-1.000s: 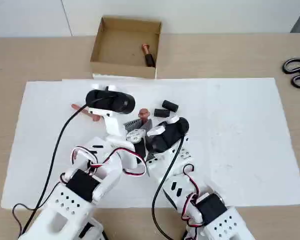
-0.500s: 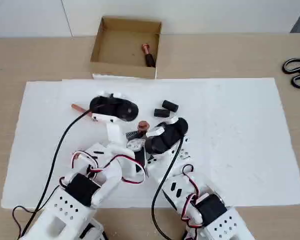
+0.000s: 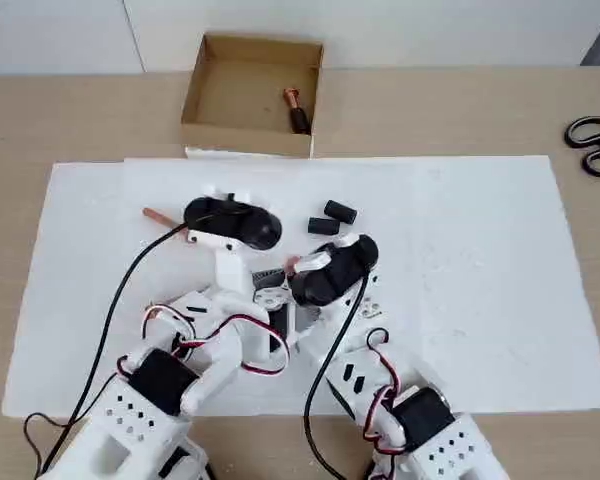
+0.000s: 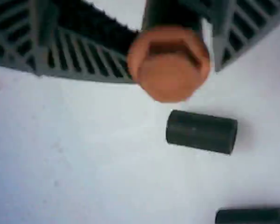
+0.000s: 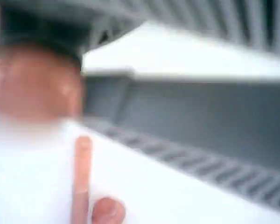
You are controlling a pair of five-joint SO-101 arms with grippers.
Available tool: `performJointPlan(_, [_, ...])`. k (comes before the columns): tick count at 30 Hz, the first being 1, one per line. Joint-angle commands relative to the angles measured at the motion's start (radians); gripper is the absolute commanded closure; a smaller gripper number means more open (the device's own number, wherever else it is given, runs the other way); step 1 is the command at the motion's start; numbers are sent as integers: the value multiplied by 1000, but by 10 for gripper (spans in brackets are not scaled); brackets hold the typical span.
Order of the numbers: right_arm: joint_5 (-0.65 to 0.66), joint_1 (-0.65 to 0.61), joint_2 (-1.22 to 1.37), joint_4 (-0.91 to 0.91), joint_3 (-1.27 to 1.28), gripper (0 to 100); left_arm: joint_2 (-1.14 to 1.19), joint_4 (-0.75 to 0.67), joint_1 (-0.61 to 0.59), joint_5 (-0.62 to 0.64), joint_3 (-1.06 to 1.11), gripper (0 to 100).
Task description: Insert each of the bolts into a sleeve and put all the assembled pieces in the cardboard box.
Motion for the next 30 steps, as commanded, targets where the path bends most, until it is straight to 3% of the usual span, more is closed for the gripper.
performJointPlan(1, [-6,1,-15,-27,-14,995,-9,40,8,-8,-68,755])
performJointPlan(10, [-6,1,-15,-27,-12,995,-9,150,-127,-9,-242,754])
performJointPlan(17, [-6,28,-13,-27,-17,995,-9,241,-459,-21,-280,754])
performJointPlan(24, [-5,266,-1,-84,-130,995,-5,390,-756,-391,-272,755])
performJointPlan(30, [25,294,226,-74,-387,995,-8,419,-804,-423,-239,756])
